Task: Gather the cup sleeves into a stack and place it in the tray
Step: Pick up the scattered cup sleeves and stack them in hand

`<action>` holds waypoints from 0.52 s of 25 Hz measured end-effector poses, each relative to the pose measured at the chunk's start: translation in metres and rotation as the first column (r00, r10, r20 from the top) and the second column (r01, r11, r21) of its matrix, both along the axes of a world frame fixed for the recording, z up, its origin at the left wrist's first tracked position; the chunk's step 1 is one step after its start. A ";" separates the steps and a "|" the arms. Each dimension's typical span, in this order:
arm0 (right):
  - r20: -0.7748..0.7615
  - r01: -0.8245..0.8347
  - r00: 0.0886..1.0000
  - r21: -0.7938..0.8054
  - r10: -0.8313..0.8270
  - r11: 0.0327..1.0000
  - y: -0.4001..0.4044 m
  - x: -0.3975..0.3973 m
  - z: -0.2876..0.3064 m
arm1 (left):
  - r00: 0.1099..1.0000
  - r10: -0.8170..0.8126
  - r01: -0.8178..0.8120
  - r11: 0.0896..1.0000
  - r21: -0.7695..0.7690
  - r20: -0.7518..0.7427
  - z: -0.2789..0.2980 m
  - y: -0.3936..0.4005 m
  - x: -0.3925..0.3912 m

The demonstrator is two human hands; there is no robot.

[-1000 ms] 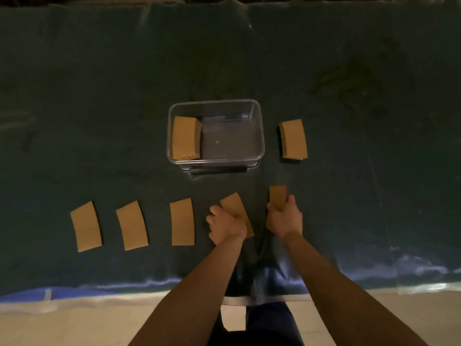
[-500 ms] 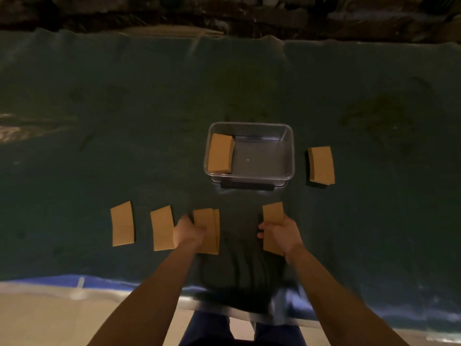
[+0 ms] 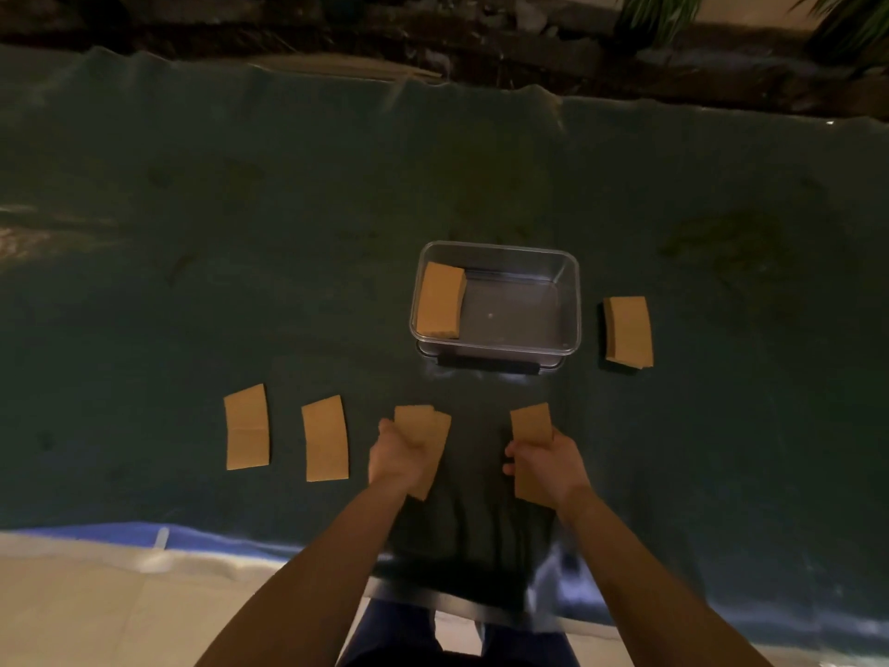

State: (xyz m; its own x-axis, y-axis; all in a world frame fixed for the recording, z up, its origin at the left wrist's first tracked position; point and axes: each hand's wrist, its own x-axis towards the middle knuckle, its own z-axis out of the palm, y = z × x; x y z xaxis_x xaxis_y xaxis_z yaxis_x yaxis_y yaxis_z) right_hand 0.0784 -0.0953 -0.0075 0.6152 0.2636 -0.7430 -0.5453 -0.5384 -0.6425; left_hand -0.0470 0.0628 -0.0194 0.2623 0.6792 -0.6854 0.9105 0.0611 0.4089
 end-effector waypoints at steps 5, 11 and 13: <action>-0.006 -0.005 1.000 0.057 0.006 0.998 0.013 -0.011 0.001 | 0.934 0.351 -0.356 0.930 0.089 0.063 -0.002 0.065 -0.049; -0.054 -0.050 0.997 0.078 0.054 0.996 0.021 -0.033 0.010 | 0.959 0.226 -0.197 0.965 0.172 -0.171 -0.011 0.082 -0.066; -0.052 -0.049 0.997 0.082 0.053 0.995 0.022 -0.036 0.012 | 0.957 0.234 -0.202 0.962 0.186 -0.170 -0.007 0.082 -0.063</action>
